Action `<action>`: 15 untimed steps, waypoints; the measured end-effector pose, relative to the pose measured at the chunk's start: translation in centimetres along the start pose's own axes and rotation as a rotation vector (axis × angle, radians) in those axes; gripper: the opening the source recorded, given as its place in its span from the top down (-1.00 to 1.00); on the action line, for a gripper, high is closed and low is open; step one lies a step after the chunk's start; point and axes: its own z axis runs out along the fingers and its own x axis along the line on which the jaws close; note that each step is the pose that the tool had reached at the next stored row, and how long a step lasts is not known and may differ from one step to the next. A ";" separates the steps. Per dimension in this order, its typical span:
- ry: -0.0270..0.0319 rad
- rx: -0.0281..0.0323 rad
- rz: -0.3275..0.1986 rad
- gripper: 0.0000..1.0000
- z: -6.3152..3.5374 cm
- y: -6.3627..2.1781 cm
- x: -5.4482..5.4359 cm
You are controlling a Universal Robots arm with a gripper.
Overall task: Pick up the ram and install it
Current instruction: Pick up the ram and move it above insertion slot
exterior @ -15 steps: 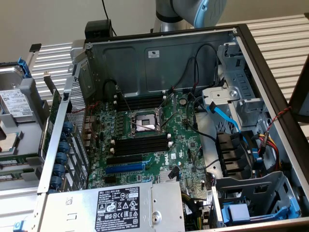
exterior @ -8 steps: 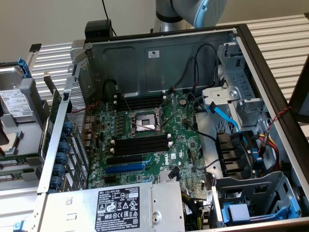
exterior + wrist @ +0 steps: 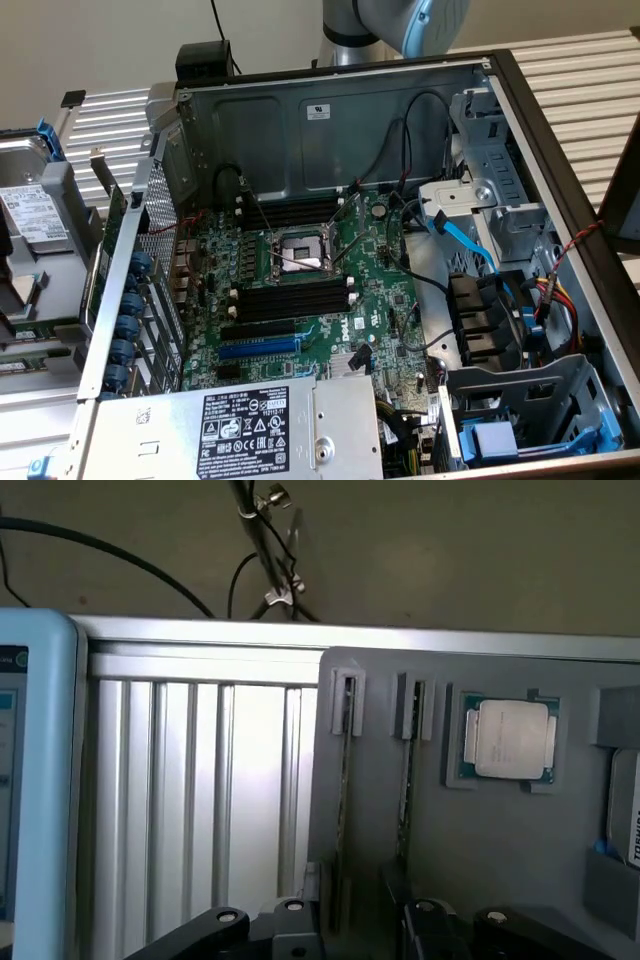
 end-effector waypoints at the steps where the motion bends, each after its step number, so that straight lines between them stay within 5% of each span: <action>1: 0.0000 0.0000 0.000 0.27 0.18 0.01 0.1; 15: -0.0050 0.0003 0.041 0.27 2.66 -0.07 0.3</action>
